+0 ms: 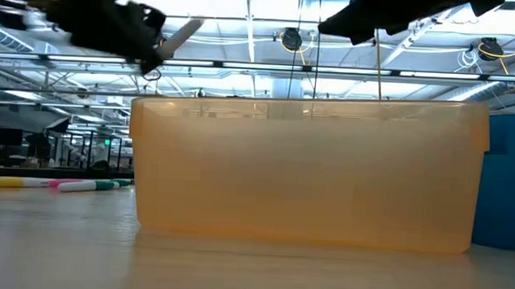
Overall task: Pick & Place Markers
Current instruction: Put the white and black highlighter pen into the blue bin
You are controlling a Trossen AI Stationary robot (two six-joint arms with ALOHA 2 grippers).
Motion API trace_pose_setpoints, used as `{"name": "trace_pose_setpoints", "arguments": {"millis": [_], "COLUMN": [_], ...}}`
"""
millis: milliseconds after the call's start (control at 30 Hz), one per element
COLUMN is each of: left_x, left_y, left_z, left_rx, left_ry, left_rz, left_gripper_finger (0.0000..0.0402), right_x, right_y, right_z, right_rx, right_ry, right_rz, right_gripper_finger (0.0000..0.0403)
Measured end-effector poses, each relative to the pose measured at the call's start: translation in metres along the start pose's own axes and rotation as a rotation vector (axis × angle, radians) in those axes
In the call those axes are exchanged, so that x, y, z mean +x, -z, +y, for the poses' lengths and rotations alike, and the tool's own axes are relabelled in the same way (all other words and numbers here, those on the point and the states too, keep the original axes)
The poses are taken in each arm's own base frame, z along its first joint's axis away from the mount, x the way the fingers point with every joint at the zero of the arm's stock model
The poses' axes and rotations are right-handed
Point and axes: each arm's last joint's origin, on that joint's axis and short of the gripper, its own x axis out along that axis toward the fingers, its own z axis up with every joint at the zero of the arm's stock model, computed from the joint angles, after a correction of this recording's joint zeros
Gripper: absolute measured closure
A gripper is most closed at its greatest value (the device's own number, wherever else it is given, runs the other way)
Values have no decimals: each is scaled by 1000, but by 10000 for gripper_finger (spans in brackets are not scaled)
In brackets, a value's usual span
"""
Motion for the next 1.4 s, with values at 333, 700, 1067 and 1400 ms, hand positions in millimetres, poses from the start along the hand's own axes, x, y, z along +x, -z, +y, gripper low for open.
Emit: {"name": "trace_pose_setpoints", "arguments": {"millis": [333, 700, 1067, 1400], "left_x": [-4, 37, 39, 40], "left_y": [27, 2, 6, 8], "left_z": [68, 90, 93, 94], "left_rx": [66, 122, 93, 85], "left_ry": [-156, -48, -76, -76], "left_rz": [-659, -631, -579, -557], "left_gripper_finger": [365, 365, 365, 365], "right_x": [34, 52, 59, 67], "right_y": [0, -1, -3, -11], "right_z": [-25, -25, -18, -21], "right_rx": [-43, -151, -117, -120], "right_ry": [121, 143, -12, -7], "right_rz": [-169, -316, -430, -425], "right_gripper_finger": [298, 209, 185, 222]}}
